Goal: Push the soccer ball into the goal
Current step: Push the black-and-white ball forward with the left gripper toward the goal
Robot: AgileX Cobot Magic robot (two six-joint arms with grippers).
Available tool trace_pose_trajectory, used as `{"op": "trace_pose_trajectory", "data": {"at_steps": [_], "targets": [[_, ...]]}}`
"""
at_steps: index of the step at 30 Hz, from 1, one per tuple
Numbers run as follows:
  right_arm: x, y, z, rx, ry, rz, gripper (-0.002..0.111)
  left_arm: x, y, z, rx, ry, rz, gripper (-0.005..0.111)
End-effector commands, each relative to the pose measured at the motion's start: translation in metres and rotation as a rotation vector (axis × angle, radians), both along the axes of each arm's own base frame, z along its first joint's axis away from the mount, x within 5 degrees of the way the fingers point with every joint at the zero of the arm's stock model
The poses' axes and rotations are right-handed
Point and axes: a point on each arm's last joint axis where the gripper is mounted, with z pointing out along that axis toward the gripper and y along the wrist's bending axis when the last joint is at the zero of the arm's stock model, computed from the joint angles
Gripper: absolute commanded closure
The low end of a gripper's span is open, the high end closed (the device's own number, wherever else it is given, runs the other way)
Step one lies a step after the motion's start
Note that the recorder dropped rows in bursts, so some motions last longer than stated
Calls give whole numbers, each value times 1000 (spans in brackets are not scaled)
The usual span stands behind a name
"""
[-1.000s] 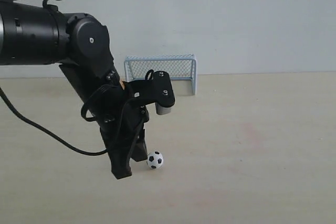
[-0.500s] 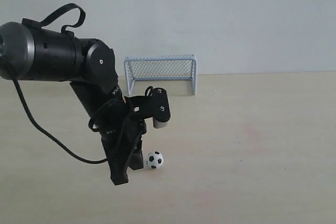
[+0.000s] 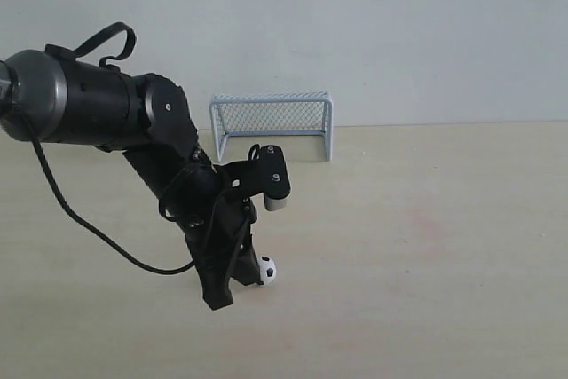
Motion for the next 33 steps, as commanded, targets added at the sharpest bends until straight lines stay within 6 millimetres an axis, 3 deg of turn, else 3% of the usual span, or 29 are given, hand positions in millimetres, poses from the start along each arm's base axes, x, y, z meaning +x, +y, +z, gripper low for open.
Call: {"op": "trace_pose_trajectory", "data": {"at_steps": [1, 16, 21, 23, 25, 28, 33], "targets": [[0, 0, 1, -5, -18, -3, 108, 2, -2, -8, -6, 25, 1, 102], [0, 0, 1, -5, -18, -3, 108, -1, -7, -25, -47, 101, -29, 102], [0, 0, 1, -5, -18, -3, 108, 10, -8, -24, -57, -13, 15, 102], [0, 0, 1, -5, -18, -3, 108, 25, -8, -21, -69, -162, 71, 102], [0, 0, 1, -5, -18, -3, 108, 43, -6, -14, -104, -339, 204, 102], [0, 0, 1, -5, -18, -3, 108, 55, -3, 7, -195, -471, 393, 102], [0, 0, 1, -5, -18, -3, 108, 46, -1, 52, -236, -543, 366, 102]]}}
